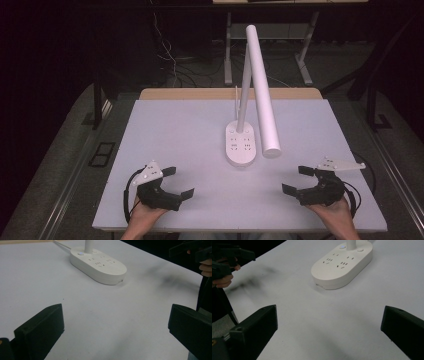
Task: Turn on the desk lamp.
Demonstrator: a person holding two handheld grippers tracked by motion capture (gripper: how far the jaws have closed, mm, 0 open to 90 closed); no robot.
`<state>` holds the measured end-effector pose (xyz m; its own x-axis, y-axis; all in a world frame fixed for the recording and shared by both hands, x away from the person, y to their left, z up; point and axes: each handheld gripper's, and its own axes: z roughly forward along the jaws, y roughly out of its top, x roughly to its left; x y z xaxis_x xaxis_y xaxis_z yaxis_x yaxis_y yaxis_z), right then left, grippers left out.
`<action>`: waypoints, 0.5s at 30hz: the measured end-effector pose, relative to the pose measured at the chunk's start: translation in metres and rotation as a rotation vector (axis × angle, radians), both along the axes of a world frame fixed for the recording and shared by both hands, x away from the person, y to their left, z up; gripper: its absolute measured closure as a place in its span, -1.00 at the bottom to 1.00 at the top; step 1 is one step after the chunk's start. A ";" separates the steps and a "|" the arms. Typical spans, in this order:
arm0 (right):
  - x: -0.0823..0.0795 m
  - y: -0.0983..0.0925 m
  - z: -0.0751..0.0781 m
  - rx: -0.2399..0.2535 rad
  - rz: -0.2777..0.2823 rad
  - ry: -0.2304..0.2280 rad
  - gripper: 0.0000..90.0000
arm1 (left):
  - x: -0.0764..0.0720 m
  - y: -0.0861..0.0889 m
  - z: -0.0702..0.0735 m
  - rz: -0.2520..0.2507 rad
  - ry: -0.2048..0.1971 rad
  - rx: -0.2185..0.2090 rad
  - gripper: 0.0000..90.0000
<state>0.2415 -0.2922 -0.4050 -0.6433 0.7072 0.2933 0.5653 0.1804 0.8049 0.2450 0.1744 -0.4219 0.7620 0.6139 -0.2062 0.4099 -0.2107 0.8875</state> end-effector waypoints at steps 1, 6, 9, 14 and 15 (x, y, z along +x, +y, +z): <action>0.000 0.000 0.000 0.000 0.000 0.000 -0.99 | 0.000 0.000 0.000 -0.001 -0.002 0.002 -1.00; 0.000 0.001 0.000 -0.007 0.004 0.004 -0.99 | 0.000 0.001 -0.001 0.001 -0.001 0.000 -1.00; 0.000 0.001 0.001 -0.007 0.006 0.008 -0.99 | -0.001 0.001 -0.001 0.002 0.000 0.001 -1.00; 0.001 0.001 0.003 -0.014 0.013 0.010 -0.99 | 0.000 0.001 -0.001 0.003 0.001 0.002 -1.00; 0.001 0.001 0.003 -0.014 0.014 0.011 -0.99 | 0.000 0.002 -0.001 0.004 0.001 0.003 -1.00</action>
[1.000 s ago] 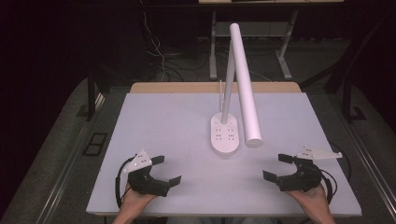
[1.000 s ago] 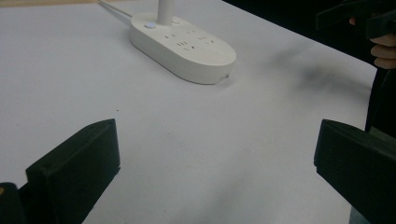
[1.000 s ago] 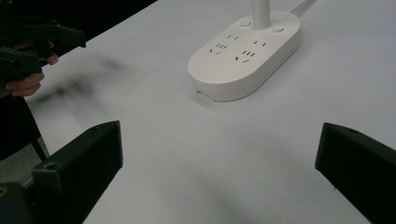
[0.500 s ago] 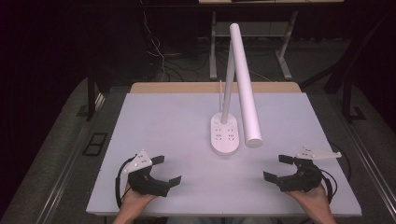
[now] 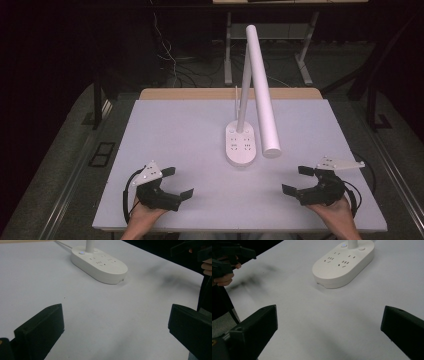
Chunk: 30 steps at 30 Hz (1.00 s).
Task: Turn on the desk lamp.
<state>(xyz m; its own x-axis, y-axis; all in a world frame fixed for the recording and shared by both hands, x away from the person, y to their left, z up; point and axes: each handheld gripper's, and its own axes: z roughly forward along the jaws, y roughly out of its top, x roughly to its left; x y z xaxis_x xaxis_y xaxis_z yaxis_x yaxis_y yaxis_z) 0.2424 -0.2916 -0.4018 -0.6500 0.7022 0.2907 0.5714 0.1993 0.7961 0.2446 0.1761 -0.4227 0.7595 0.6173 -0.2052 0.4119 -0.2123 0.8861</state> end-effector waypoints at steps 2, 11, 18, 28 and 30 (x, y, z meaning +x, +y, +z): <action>0.001 0.000 0.001 0.002 0.002 0.006 -0.98 | 0.000 0.000 0.000 0.001 0.000 0.000 -1.00; 0.006 0.001 0.005 -0.021 0.026 0.030 -0.98 | -0.001 0.001 0.000 0.014 0.002 0.007 -1.00; 0.013 0.002 0.012 -0.031 0.033 0.027 -0.98 | -0.001 0.002 0.000 0.023 0.005 0.008 -1.00; 0.027 0.007 0.027 -0.050 0.056 0.005 -0.98 | -0.001 0.002 -0.001 0.022 0.008 0.008 -1.00; 0.029 0.008 0.027 -0.052 0.058 0.006 -0.98 | -0.001 0.002 -0.001 0.022 0.009 0.008 -1.00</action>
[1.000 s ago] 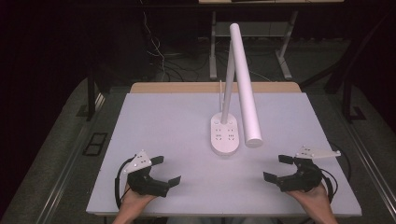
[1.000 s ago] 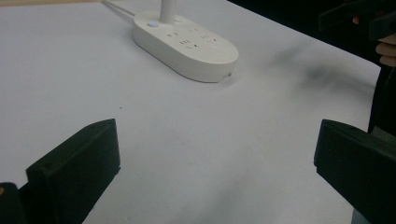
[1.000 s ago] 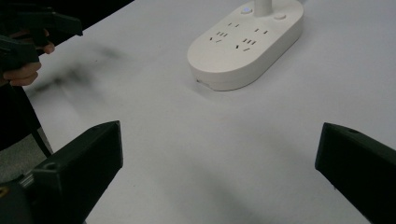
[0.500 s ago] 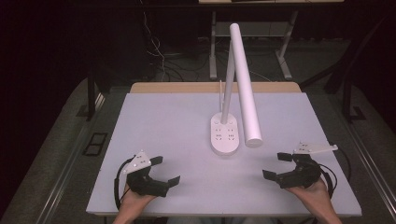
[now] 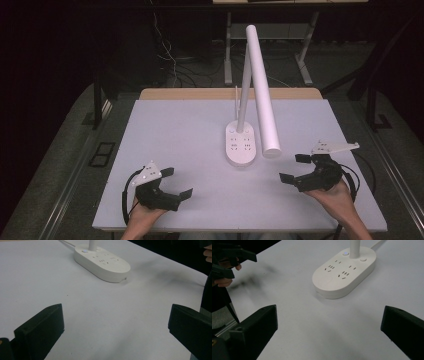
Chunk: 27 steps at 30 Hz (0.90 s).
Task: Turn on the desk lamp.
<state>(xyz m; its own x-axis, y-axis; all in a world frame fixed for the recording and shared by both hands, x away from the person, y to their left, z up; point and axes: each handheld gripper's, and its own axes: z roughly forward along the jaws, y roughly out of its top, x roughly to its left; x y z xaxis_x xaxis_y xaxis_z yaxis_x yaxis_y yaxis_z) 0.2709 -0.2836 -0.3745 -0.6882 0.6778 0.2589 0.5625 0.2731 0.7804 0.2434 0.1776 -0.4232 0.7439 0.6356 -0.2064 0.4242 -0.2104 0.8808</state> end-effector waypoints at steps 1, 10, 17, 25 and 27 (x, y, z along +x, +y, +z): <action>0.003 0.001 0.001 -0.003 0.003 0.004 -0.98 | 0.000 0.000 0.000 -0.001 -0.002 0.002 -1.00; 0.017 0.009 0.005 -0.015 0.034 0.018 -0.98 | 0.000 -0.001 0.000 0.001 0.003 -0.002 -1.00; 0.025 0.016 0.008 -0.034 0.044 0.032 -0.98 | 0.000 -0.003 -0.001 -0.001 0.003 0.003 -1.00; 0.038 0.024 0.015 -0.051 0.064 0.040 -0.98 | 0.001 -0.002 -0.001 0.003 0.007 0.008 -1.00; 0.040 0.025 0.016 -0.053 0.067 0.041 -0.98 | 0.001 -0.002 -0.001 0.005 0.008 0.007 -1.00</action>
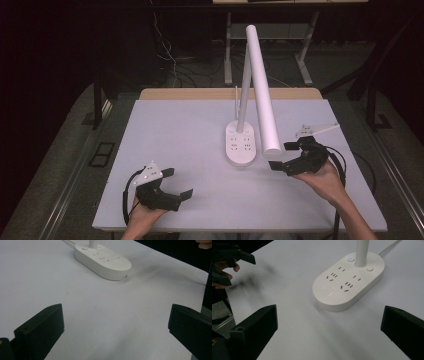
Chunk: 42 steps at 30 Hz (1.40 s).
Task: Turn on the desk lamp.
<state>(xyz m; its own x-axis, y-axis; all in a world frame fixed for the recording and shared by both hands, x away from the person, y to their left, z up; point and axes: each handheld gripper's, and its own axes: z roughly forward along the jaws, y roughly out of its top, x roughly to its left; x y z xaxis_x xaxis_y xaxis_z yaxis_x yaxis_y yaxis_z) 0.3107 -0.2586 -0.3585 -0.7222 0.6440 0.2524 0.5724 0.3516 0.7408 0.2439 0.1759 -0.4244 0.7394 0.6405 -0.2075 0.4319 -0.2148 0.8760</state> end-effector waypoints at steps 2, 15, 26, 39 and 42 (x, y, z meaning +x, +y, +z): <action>0.003 0.001 0.001 -0.004 0.000 0.000 -0.98 | 0.000 0.000 0.000 -0.001 -0.001 0.000 -1.00; 0.026 0.010 0.004 -0.014 0.011 0.019 -0.98 | 0.001 0.000 0.000 -0.007 0.004 0.007 -1.00; 0.044 0.021 0.005 -0.034 0.011 0.026 -0.98 | 0.001 0.002 0.000 -0.007 0.014 -0.018 -1.00; 0.068 0.028 0.008 -0.028 0.003 0.023 -0.98 | 0.001 0.001 0.000 -0.024 0.013 -0.010 -1.00; 0.074 0.028 0.006 -0.030 -0.006 0.027 -0.98 | 0.002 0.001 -0.001 -0.024 0.013 -0.009 -1.00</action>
